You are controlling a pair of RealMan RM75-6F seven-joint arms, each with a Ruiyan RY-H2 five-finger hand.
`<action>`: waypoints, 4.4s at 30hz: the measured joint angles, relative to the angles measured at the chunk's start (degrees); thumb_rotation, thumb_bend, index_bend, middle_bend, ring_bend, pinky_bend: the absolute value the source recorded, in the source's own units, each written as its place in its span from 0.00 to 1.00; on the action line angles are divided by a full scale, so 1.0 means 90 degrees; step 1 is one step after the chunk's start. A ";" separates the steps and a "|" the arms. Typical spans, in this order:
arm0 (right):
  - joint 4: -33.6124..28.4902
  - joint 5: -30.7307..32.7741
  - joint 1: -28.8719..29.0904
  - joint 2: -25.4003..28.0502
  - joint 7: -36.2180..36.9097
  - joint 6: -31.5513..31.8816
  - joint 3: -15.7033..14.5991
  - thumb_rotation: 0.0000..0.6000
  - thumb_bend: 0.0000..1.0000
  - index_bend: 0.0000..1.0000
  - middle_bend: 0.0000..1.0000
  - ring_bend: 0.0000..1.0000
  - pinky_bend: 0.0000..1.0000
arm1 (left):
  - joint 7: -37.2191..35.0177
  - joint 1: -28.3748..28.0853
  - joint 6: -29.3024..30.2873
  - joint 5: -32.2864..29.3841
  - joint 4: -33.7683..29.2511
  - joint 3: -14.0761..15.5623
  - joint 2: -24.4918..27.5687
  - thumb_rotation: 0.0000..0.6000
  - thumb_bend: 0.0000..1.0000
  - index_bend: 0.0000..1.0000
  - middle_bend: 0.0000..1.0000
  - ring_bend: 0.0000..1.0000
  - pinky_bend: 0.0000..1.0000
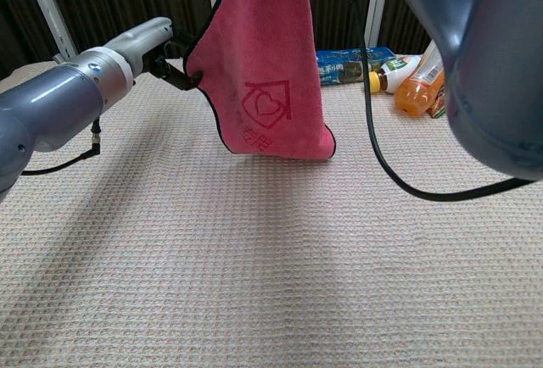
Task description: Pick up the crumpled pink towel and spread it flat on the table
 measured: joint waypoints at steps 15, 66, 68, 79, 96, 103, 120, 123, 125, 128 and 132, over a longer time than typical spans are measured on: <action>-0.0221 -0.0008 -0.0665 0.0432 0.0654 0.0027 -0.0331 1.00 0.53 0.59 0.26 0.10 0.04 | 0.0153 -0.0090 0.0589 0.0334 -0.1294 -0.0604 0.1005 1.00 0.52 0.63 0.09 0.00 0.00; 0.1385 0.0472 -0.1427 0.0897 0.2877 -0.1189 -0.0558 1.00 0.54 0.60 0.27 0.10 0.06 | 0.0130 -0.1468 0.1026 0.0225 -0.0322 -0.0448 -0.0037 1.00 0.53 0.65 0.11 0.00 0.00; 0.1191 0.0406 -0.1546 0.0891 0.2868 -0.1093 -0.0734 1.00 0.54 0.60 0.27 0.10 0.06 | 0.0174 -0.1296 0.1140 0.0238 -0.0628 -0.0307 -0.0003 1.00 0.53 0.65 0.11 0.00 0.00; 0.0301 -0.0222 -0.2122 0.0644 0.2700 -0.0532 -0.1766 1.00 0.54 0.60 0.27 0.10 0.06 | 0.0258 -0.0244 0.1819 0.0424 -0.2165 0.0589 0.0174 1.00 0.52 0.65 0.11 0.00 0.00; -0.0360 -0.1250 -0.3097 0.0331 0.2426 0.0177 -0.2966 1.00 0.54 0.60 0.27 0.10 0.06 | 0.0137 0.0938 0.2448 0.1372 -0.3374 0.1737 0.0393 1.00 0.53 0.65 0.11 0.00 0.00; -0.0395 -0.1627 -0.3497 0.0320 0.2555 0.0258 -0.3390 1.00 0.54 0.60 0.27 0.10 0.06 | 0.0058 0.1304 0.2593 0.1834 -0.3517 0.2175 0.0435 1.00 0.53 0.65 0.11 0.00 0.00; -0.0331 -0.2455 -0.4239 0.0341 0.2801 0.0059 -0.3909 1.00 0.54 0.60 0.27 0.09 0.06 | 0.0061 0.1995 0.2629 0.2668 -0.3583 0.2782 0.0404 1.00 0.53 0.65 0.11 0.00 0.00; -0.0340 -0.2538 -0.4330 0.0321 0.2774 -0.0013 -0.3927 1.00 0.54 0.60 0.27 0.09 0.06 | 0.0078 0.2090 0.2605 0.2784 -0.3561 0.2877 0.0398 1.00 0.53 0.65 0.11 0.00 0.00; -0.0363 -0.2576 -0.4384 0.0302 0.2738 -0.0067 -0.3935 1.00 0.54 0.60 0.27 0.10 0.06 | 0.0079 0.2169 0.2582 0.2847 -0.3538 0.2933 0.0401 1.00 0.52 0.65 0.11 0.00 0.00; -0.0410 -0.2623 -0.4459 0.0273 0.2663 -0.0149 -0.3971 1.00 0.54 0.60 0.27 0.10 0.06 | 0.0065 0.2266 0.2536 0.2913 -0.3495 0.2987 0.0423 1.00 0.52 0.65 0.11 0.00 0.00; -0.0413 -0.2722 -0.4573 0.0207 0.2568 -0.0233 -0.4029 1.00 0.54 0.60 0.27 0.10 0.06 | 0.0005 0.2378 0.2496 0.3018 -0.3455 0.3042 0.0464 1.00 0.53 0.65 0.11 0.00 0.00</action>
